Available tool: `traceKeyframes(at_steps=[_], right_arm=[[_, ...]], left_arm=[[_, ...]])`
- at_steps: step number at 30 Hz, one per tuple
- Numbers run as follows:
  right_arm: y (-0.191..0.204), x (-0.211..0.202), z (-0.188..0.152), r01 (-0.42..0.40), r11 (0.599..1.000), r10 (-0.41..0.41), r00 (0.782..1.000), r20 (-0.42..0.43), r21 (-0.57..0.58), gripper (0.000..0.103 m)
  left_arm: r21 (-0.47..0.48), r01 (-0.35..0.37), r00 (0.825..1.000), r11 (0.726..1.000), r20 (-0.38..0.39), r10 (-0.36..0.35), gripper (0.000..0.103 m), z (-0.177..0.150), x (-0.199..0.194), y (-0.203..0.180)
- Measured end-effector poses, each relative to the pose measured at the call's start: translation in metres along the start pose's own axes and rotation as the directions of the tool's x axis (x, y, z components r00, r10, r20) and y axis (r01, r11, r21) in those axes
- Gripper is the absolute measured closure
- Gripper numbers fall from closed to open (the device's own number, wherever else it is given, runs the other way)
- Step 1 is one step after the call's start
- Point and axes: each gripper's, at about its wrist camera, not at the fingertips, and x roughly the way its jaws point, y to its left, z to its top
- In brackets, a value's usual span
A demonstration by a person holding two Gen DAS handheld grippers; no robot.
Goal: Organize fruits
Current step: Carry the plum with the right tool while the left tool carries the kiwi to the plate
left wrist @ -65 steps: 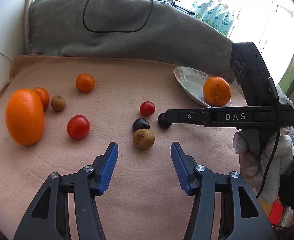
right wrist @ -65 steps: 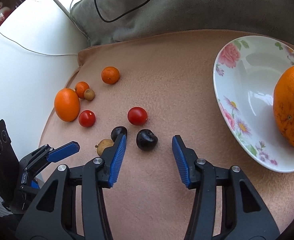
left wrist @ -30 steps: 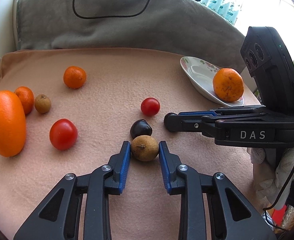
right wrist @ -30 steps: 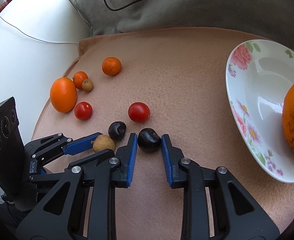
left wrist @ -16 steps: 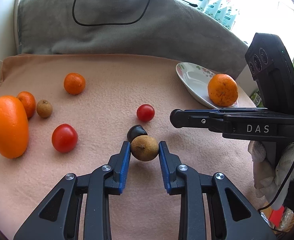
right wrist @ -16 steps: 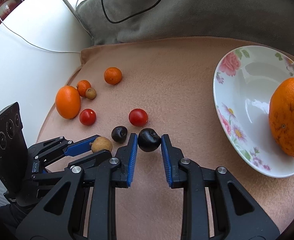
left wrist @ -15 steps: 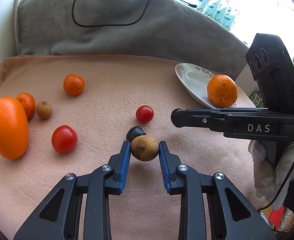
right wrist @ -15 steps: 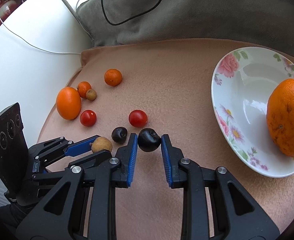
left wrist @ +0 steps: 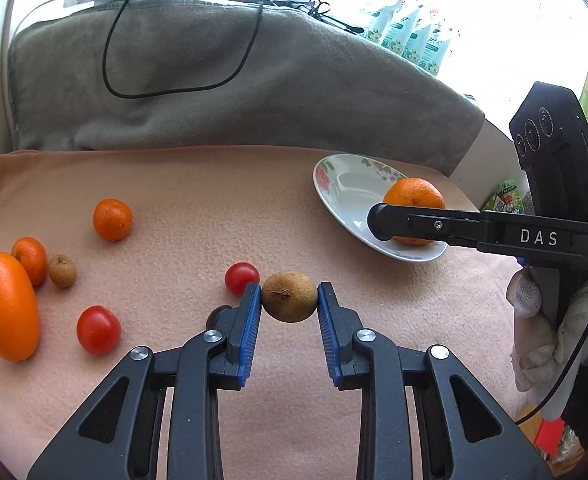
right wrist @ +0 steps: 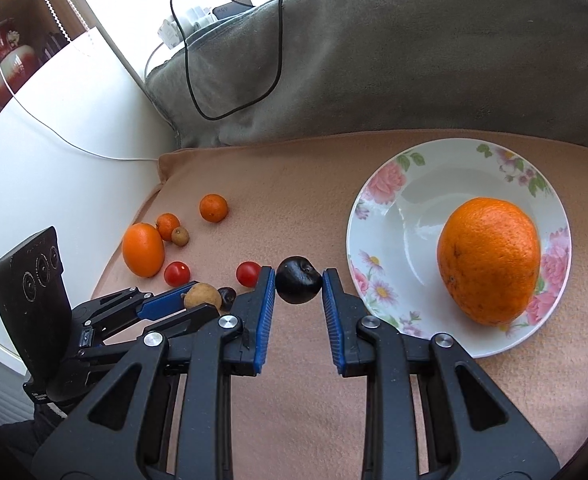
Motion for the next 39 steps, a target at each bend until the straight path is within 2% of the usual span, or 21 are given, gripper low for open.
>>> traceKeyframes(at_steps=[10, 23, 39], right_arm=[[-0.020, -0.030, 0.012, 0.020, 0.999, -0.022, 0.997, 0.069, 0.031, 0.078], [-0.043, -0.046, 0.029, 0.058, 0.997, -0.064, 0.991, 0.120, 0.055, 0.078], [-0.086, -0.032, 0.046, 0.125, 0.985, -0.136, 0.986, 0.097, 0.120, 0.078]], left_arm=[[0.031, 0.036, 0.999, 0.999, 0.014, -0.037, 0.076, 0.021, 0.014, -0.022], [0.067, 0.066, 0.998, 0.996, 0.009, -0.067, 0.076, 0.039, 0.038, -0.047], [0.083, 0.071, 0.997, 0.994, -0.028, -0.069, 0.076, 0.044, 0.063, -0.061]])
